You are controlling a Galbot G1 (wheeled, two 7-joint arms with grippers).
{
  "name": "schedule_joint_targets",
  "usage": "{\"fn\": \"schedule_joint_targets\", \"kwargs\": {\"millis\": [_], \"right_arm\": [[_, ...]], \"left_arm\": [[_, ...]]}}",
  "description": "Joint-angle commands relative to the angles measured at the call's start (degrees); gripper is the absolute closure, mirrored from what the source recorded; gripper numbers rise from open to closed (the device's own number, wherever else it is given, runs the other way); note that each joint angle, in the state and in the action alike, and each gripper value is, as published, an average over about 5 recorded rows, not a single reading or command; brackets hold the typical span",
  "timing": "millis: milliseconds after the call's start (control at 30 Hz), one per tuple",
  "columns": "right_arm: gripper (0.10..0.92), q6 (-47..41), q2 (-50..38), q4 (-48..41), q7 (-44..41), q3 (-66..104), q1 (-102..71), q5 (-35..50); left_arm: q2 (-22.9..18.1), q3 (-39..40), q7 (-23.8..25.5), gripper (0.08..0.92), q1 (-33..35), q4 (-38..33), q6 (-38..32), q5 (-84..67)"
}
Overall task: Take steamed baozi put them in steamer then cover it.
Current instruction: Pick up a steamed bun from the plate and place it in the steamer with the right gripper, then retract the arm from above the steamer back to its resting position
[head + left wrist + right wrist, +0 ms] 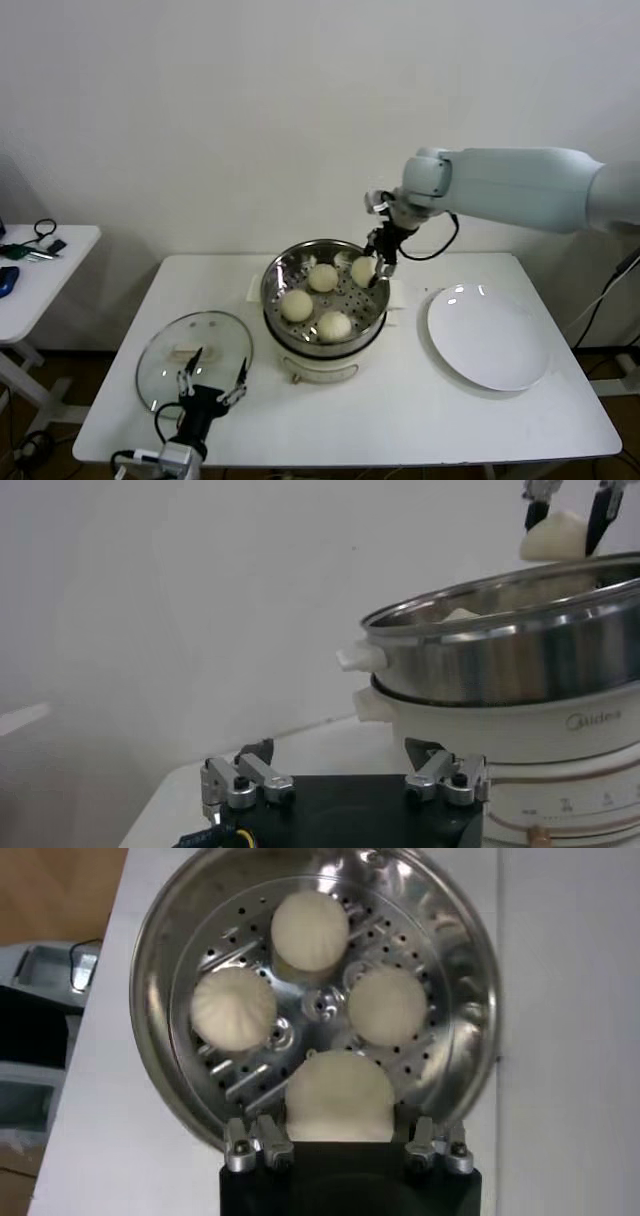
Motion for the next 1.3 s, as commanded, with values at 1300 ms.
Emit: {"fn": "schedule_joint_targets", "kwargs": {"millis": [1300], "right_arm": [[0.202, 1.0, -3.7, -0.2, -0.3, 3.7, -1.8, -4.0]], "left_arm": [[0.8, -2.0, 0.1, 0.177, 0.0, 1.2, -0.7, -1.9]]}}
